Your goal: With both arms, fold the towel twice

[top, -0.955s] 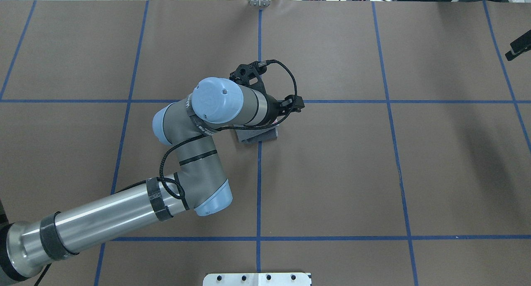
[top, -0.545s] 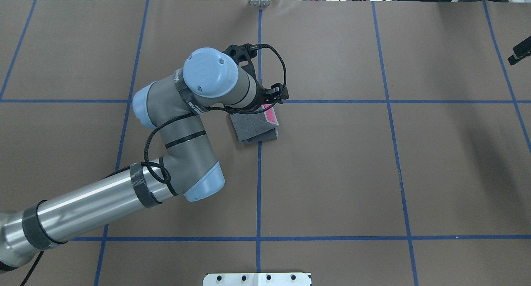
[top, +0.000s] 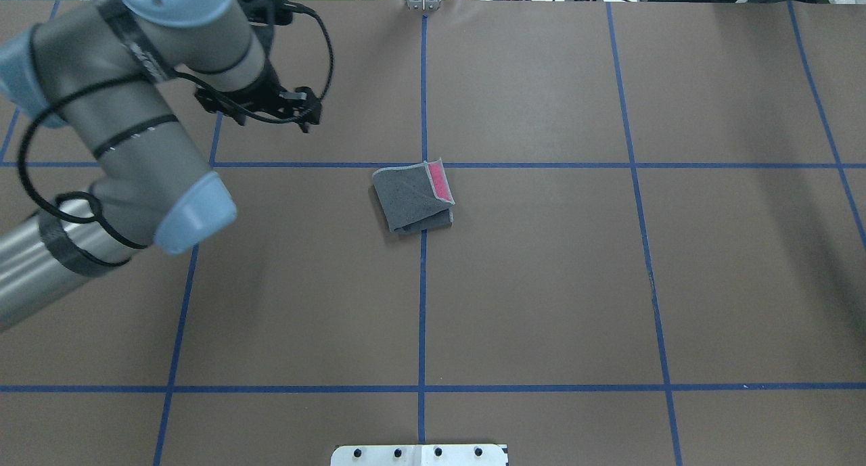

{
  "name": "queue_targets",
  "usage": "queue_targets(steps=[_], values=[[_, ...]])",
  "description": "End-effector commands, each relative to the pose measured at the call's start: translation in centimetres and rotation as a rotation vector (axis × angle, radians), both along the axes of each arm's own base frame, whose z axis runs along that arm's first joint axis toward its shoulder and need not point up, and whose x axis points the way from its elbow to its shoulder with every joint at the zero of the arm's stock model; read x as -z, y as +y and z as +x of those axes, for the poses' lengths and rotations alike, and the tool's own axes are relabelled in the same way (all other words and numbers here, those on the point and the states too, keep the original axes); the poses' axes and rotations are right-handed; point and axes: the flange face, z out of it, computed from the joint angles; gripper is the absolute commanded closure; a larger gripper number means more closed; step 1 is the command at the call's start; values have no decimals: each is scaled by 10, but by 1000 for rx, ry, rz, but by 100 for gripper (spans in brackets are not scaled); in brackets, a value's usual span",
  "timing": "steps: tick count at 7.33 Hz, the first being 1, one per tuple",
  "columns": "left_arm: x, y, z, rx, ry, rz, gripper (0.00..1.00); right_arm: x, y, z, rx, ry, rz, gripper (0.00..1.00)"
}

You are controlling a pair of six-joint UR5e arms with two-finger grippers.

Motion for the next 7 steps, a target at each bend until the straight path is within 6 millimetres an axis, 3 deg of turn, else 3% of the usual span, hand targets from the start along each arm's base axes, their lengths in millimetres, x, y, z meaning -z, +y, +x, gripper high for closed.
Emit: queue_targets(steps=[1, 2, 3, 4, 5, 6, 7], values=[[-98, -33, -141, -136, -39, 29, 0, 7, 30, 34, -36, 1, -77, 0], [-145, -41, -214, -186, -48, 63, 0, 40, 37, 33, -32, 6, -140, 0], [-195, -36, -273, -206, -44, 56, 0, 47, 54, 34, -34, 12, -136, 0], [-247, -23, -329, -191, -63, 33, 0, 39, 63, 33, -33, 15, -149, 0], [-294, 0, -362, -196, -80, 2, 0, 38, 61, 32, -33, 15, -129, 0], [-364, 40, -386, -159, -80, -123, 0, 26, 64, 31, -39, 15, -117, 0], [-374, 42, -405, -125, -69, -71, 0, 17, 60, 20, -22, 14, -107, 0]])
